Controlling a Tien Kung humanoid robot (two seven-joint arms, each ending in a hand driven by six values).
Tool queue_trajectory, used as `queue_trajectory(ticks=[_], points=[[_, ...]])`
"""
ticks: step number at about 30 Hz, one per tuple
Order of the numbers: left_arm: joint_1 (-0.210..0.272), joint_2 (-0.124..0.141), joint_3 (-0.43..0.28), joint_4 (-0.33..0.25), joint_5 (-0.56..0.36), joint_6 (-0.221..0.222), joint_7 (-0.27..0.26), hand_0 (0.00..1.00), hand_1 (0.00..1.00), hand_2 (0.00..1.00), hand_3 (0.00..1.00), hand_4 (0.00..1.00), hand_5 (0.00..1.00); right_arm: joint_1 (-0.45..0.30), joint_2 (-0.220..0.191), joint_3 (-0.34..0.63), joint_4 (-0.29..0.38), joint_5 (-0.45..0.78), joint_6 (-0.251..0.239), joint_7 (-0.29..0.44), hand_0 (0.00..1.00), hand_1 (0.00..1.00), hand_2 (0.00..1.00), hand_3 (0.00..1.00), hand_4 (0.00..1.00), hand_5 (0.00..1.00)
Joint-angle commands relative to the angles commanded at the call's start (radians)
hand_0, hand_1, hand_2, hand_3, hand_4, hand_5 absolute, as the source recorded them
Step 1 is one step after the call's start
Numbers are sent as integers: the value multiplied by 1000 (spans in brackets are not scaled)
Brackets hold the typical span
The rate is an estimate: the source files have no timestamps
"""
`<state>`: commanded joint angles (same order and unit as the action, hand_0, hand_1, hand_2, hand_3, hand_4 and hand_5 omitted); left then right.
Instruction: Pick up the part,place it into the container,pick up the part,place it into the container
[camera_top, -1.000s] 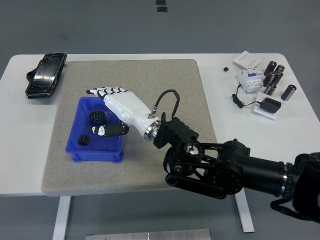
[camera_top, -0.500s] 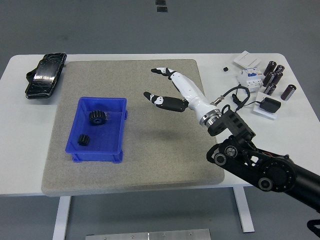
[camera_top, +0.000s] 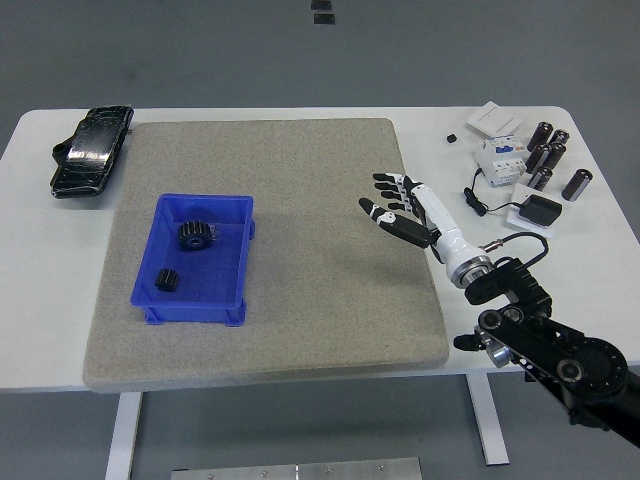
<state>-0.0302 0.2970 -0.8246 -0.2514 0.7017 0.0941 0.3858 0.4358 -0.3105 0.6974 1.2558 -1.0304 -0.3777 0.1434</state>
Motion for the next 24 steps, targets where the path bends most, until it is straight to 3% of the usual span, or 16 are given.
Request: queue_trajectory(ticks=[12, 24], points=[[3, -4, 3, 1, -6, 1, -1, 682, 656, 621, 576, 683, 278, -55, 26, 30, 15, 206, 70, 97, 744, 763, 781, 792, 823, 531], [2, -8, 17, 4, -24, 2, -9, 682, 656, 621, 579, 683, 272, -74, 40, 48, 9, 256, 95, 136, 740, 747, 767, 756, 828, 540]])
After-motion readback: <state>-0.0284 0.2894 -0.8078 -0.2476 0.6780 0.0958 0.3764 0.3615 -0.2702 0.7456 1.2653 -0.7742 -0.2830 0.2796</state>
